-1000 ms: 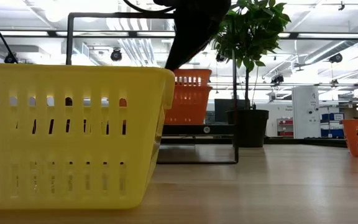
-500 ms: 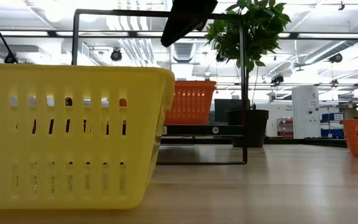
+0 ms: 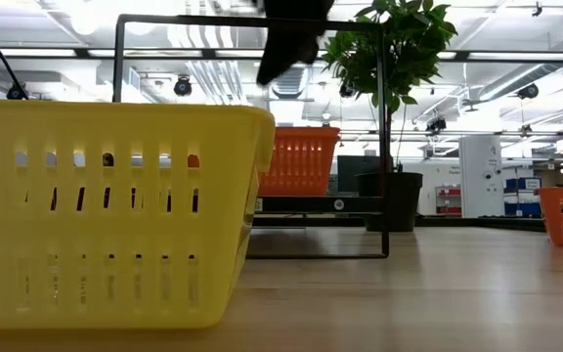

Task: Stack baskets on shelf by color
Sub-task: Stack the top orange bin on top of the other orange bin on the shelf

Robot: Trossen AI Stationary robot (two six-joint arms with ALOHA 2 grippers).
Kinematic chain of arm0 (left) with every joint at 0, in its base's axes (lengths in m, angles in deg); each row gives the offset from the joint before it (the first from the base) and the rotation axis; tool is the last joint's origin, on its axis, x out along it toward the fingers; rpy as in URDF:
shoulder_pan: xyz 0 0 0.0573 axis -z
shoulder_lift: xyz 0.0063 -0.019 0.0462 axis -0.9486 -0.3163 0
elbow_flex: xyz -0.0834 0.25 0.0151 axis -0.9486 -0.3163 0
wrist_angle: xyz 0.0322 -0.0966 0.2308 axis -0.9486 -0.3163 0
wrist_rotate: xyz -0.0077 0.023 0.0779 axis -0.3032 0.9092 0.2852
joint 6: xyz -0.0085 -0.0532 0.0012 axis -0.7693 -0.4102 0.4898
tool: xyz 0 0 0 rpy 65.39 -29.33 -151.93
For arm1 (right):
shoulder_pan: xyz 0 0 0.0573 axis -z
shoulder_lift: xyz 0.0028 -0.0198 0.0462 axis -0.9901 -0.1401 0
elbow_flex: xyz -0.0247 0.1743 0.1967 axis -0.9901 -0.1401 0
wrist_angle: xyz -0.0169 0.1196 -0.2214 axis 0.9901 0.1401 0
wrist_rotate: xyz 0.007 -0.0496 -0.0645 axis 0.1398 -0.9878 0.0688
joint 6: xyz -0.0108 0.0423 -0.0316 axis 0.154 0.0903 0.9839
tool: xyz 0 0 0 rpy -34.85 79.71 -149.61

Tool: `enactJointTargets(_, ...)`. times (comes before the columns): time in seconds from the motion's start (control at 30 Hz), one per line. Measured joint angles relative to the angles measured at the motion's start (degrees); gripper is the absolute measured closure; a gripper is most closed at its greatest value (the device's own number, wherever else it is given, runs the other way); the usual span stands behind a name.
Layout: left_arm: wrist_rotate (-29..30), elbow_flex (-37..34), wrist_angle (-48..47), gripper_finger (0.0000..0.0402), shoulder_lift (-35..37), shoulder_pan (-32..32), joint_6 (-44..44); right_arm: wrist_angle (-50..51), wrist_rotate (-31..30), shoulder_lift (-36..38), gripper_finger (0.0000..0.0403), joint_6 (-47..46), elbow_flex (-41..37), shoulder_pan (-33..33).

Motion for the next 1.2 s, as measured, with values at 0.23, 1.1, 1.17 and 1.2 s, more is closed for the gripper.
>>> enactJointTargets(0.23,0.0,0.0,0.0,0.0365,0.0,0.0,0.1,0.7,5.0,-4.0,0.0394,-1.4,-0.1,1.1)
enactJointTargets(1.1,0.0,-0.2,0.1,0.0379,-1.4,0.0,-2.0,2.6,-0.9,1.2,0.0394,2.1,1.0,-3.5)
enactJointTargets(1.17,0.0,0.0,0.0,0.0394,-2.4,-0.2,-2.7,3.8,-3.6,3.3,0.0394,1.1,0.6,-5.8)
enactJointTargets(1.2,0.0,0.5,0.0,0.0398,-3.1,-0.6,-3.6,4.3,-5.0,4.3,0.0394,0.6,0.4,-7.1)
